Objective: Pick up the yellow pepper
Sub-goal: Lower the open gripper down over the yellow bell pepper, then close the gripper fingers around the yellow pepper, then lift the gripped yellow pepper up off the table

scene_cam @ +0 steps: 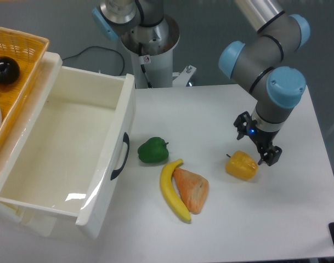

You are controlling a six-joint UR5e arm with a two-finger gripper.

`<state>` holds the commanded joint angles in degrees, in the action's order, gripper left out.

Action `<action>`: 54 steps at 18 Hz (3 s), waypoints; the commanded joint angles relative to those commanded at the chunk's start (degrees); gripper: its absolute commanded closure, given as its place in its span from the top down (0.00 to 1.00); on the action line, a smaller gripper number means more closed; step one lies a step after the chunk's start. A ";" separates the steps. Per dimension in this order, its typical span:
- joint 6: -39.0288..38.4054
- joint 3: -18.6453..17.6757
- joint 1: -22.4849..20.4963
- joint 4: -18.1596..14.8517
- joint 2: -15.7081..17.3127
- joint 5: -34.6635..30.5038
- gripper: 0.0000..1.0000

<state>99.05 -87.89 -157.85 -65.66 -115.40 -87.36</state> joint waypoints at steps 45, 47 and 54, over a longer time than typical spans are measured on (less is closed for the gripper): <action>29.19 -3.43 0.00 6.42 -6.24 2.37 0.49; 26.30 -3.34 0.17 6.42 -5.98 2.37 0.40; 19.87 -0.97 0.09 5.98 -4.58 2.46 0.36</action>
<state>118.93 -88.86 -157.76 -59.68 -119.98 -84.90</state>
